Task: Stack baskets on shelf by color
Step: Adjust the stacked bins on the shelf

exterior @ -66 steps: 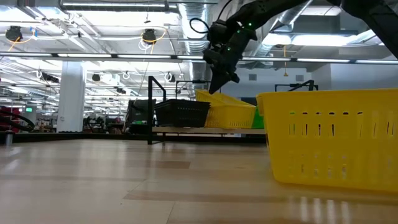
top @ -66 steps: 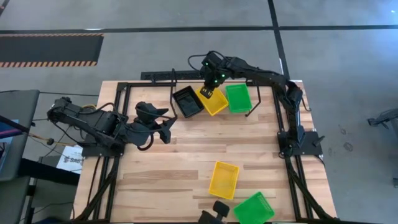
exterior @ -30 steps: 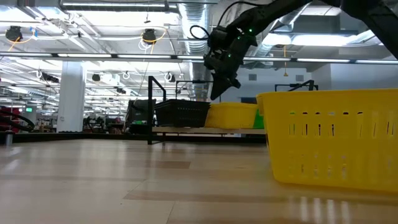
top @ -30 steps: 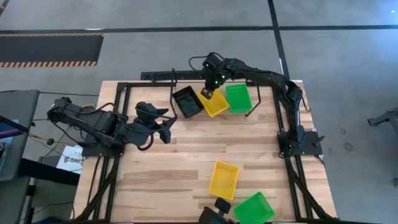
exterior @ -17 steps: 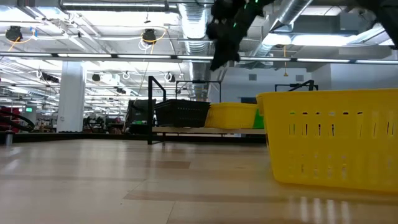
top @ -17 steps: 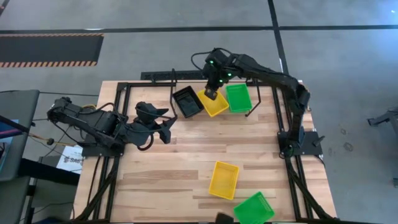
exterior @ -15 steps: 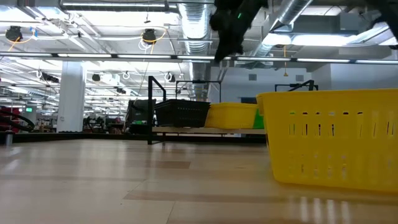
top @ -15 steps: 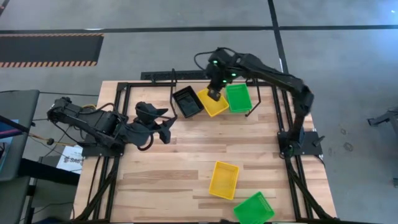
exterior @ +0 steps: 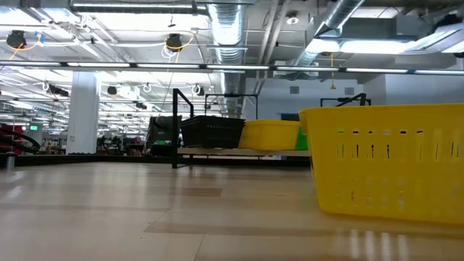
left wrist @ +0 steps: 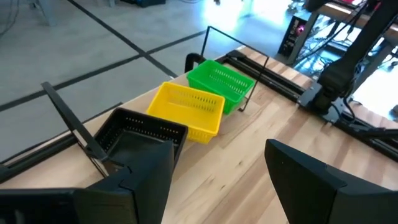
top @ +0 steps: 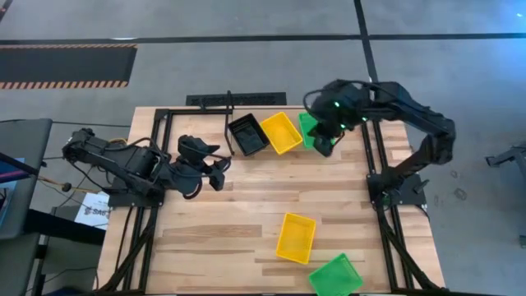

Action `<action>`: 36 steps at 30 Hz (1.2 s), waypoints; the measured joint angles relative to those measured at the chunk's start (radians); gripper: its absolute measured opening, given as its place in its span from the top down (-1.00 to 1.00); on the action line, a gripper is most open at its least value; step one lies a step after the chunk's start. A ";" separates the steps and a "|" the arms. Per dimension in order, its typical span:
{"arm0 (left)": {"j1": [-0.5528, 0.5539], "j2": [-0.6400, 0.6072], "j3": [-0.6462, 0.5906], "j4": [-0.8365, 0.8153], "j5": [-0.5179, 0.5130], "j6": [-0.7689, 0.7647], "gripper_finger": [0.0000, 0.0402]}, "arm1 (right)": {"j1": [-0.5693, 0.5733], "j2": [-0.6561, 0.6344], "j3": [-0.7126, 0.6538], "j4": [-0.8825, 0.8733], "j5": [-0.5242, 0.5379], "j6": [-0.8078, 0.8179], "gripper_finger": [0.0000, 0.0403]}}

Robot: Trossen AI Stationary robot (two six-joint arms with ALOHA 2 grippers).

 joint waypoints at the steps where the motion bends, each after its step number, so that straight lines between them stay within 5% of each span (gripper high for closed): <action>1: 0.000 0.001 0.000 -0.003 0.000 0.000 -0.20 | 0.021 -0.009 0.000 -0.015 0.000 0.027 0.87; 9: 0.004 0.094 0.000 -0.015 0.074 -0.009 -0.20 | 0.164 0.005 -0.001 -0.222 0.029 0.235 0.87; 23: 0.005 0.438 0.000 0.179 0.363 -0.045 -0.20 | 0.370 -0.040 -0.002 -0.227 0.241 0.336 0.95; 36: 0.100 0.451 0.002 0.196 0.225 -0.077 -0.20 | 0.448 -0.202 -0.001 -0.230 0.570 0.313 0.98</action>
